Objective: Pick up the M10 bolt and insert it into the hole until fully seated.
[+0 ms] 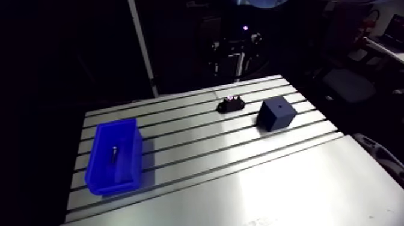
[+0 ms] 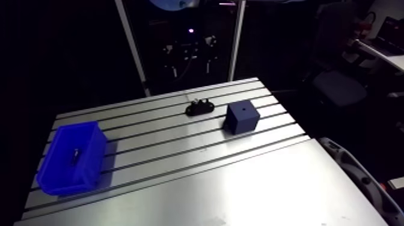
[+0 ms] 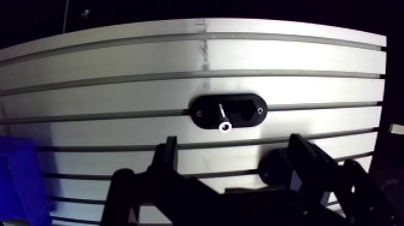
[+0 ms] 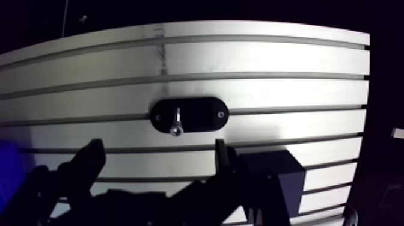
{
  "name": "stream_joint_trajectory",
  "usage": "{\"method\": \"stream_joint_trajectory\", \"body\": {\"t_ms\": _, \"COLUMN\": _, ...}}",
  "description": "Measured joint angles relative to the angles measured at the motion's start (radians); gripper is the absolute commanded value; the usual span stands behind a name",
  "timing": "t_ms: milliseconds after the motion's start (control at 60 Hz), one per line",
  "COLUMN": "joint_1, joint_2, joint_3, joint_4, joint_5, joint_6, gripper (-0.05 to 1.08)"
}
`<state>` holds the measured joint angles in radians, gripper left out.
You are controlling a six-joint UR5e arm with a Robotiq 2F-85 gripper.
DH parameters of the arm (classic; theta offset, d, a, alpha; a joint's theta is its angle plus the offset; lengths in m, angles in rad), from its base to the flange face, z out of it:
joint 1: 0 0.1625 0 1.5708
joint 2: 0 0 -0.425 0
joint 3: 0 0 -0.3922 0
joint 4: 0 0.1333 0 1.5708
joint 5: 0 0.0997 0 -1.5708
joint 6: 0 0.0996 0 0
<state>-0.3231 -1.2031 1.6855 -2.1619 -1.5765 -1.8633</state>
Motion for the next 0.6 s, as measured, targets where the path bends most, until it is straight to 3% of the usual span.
{"method": "stream_joint_trajectory", "body": {"t_ms": 600, "joint_1": -0.003, "joint_2": 0.041, "joint_3": 0.018, "joint_4": -0.029, "joint_5": 0.002, "joint_6": 0.02, "gripper": 0.07}}
